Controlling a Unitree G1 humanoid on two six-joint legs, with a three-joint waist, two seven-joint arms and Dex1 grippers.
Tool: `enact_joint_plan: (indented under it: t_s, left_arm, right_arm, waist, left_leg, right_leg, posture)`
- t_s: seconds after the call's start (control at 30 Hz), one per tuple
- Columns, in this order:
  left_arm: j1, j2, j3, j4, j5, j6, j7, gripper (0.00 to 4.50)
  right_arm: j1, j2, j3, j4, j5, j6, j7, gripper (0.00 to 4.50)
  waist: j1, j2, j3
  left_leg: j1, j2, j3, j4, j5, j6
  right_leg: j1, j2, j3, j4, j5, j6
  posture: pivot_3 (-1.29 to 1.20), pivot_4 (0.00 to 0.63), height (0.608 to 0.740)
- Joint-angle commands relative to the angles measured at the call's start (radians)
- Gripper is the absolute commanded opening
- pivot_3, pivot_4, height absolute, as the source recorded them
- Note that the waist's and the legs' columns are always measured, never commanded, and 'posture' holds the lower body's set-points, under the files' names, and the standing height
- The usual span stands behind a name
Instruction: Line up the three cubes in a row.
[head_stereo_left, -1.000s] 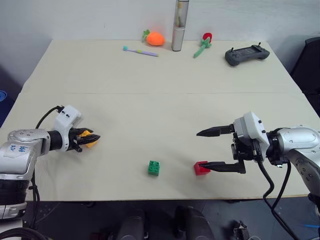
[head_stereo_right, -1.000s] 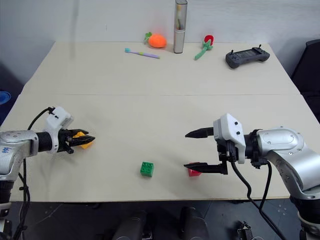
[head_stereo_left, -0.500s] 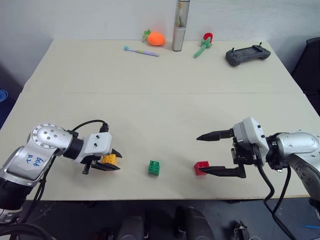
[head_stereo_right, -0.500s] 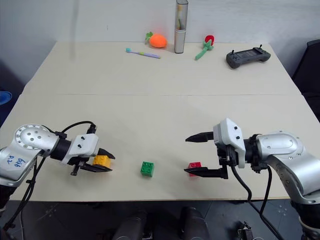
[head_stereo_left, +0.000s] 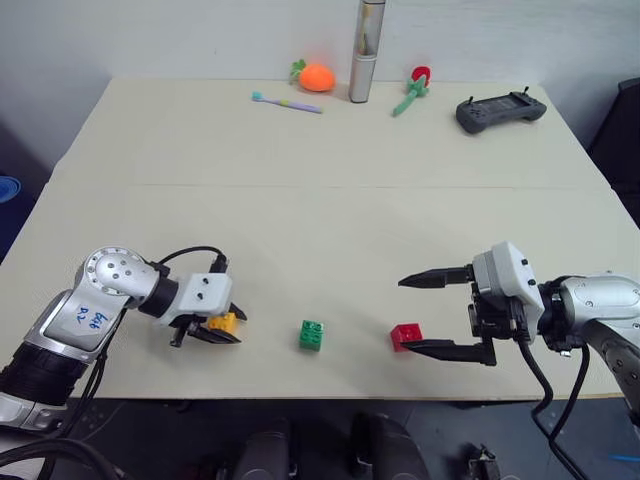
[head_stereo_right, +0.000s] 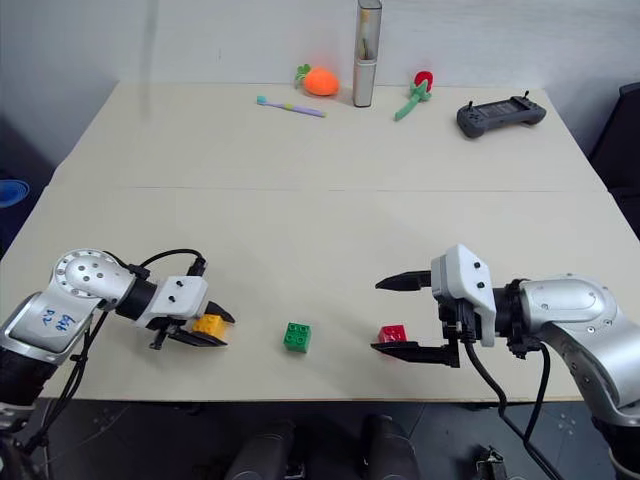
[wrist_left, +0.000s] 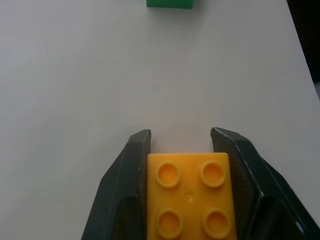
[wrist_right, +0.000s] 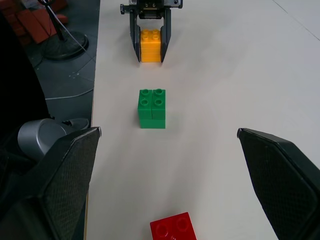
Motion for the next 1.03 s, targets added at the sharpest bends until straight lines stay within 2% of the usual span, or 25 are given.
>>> enact_joint_plan:
  t_s: [0.03, 0.1, 0.13, 0.17, 0.4, 0.6, 0.77, 0.9, 1.03]
  left_arm:
    - [-0.002, -0.007, 0.01, 0.003, 0.007, 0.007, 0.008, 1.52]
    - [0.004, -0.009, 0.019, -0.002, -0.005, 0.027, 0.012, 1.52]
    - [0.009, -0.007, 0.026, -0.006, -0.015, 0.041, 0.009, 2.24]
    - [0.014, -0.004, 0.031, -0.012, -0.023, 0.045, 0.004, 2.41]
    - [0.084, 0.064, 0.155, -0.06, -0.118, 0.08, -0.033, 4.47]
    - [0.236, 0.182, 0.413, -0.103, -0.279, 0.134, -0.136, 4.49]
    - [0.345, 0.25, 0.597, -0.08, -0.303, 0.13, -0.181, 4.49]
    - [0.381, 0.273, 0.648, -0.08, -0.325, 0.14, -0.191, 4.49]
    - [0.374, 0.276, 0.646, -0.086, -0.346, 0.14, -0.178, 4.49]
  right_arm:
    - [0.0, -0.019, -0.029, -0.033, 0.011, -0.011, 0.004, 4.5]
    - [-0.001, -0.024, -0.025, -0.025, 0.003, -0.021, 0.016, 4.5]
    - [-0.001, -0.027, -0.025, -0.021, 0.0, -0.025, 0.022, 4.5]
    - [0.0, -0.029, -0.026, -0.018, -0.002, -0.028, 0.026, 4.5]
    - [0.047, -0.073, -0.111, 0.026, -0.001, -0.061, 0.083, 4.5]
    - [0.186, -0.125, -0.29, 0.13, -0.025, -0.144, 0.224, 4.5]
    - [0.297, -0.149, -0.397, 0.224, -0.044, -0.214, 0.358, 4.5]
    - [0.318, -0.149, -0.415, 0.283, -0.057, -0.256, 0.397, 4.5]
    - [0.305, -0.141, -0.384, 0.299, -0.069, -0.277, 0.388, 4.5]
  waist:
    - [0.001, 0.0, 0.0]
    - [0.001, 0.0, 0.0]
    - [0.001, 0.0, 0.0]
    - [0.0, 0.0, 0.0]
    - [0.0, 0.0, 0.0]
    - [-0.001, 0.0, 0.0]
    - [0.0, 0.001, 0.0]
    - [-0.001, 0.001, 0.001]
    - [-0.002, 0.002, 0.001]
  left_leg:
    - [0.0, 0.0, 0.0, 0.0, 0.0, 0.0]
    - [0.0, 0.0, 0.0, 0.0, 0.0, 0.0]
    - [0.0, 0.0, 0.0, 0.0, 0.0, 0.0]
    - [0.0, 0.0, 0.0, 0.0, 0.0, 0.0]
    - [0.0, 0.0, 0.0, 0.0, 0.0, 0.0]
    - [0.0, 0.0, -0.001, 0.0, 0.0, 0.0]
    - [0.002, 0.0, -0.001, -0.001, 0.0, 0.0]
    - [0.003, 0.001, -0.001, -0.001, -0.001, -0.001]
    - [0.003, 0.001, -0.001, -0.002, -0.001, -0.002]
  right_leg:
    - [0.0, 0.0, 0.0, 0.0, 0.0, 0.0]
    - [0.0, 0.0, 0.0, 0.0, 0.0, 0.0]
    - [0.0, 0.0, 0.0, 0.0, 0.0, 0.0]
    - [0.0, 0.0, 0.0, 0.0, 0.0, 0.0]
    - [0.0, 0.0, 0.0, 0.0, 0.0, 0.0]
    - [0.001, 0.0, 0.0, -0.005, 0.0, 0.0]
    - [0.003, 0.0, 0.0, -0.006, 0.0, 0.0]
    - [0.003, 0.0, 0.0, -0.006, 0.0, 0.0]
    - [0.002, 0.0, 0.001, -0.006, 0.0, 0.0]
  posture:
    - [0.0, 0.15, 0.74]
    - [0.0, 0.15, 0.74]
    - [0.0, 0.15, 0.74]
    - [0.0, 0.15, 0.74]
    - [0.0, 0.15, 0.74]
    - [0.0, 0.15, 0.74]
    - [0.0, 0.15, 0.74]
    - [0.0, 0.15, 0.74]
    - [0.0, 0.15, 0.74]
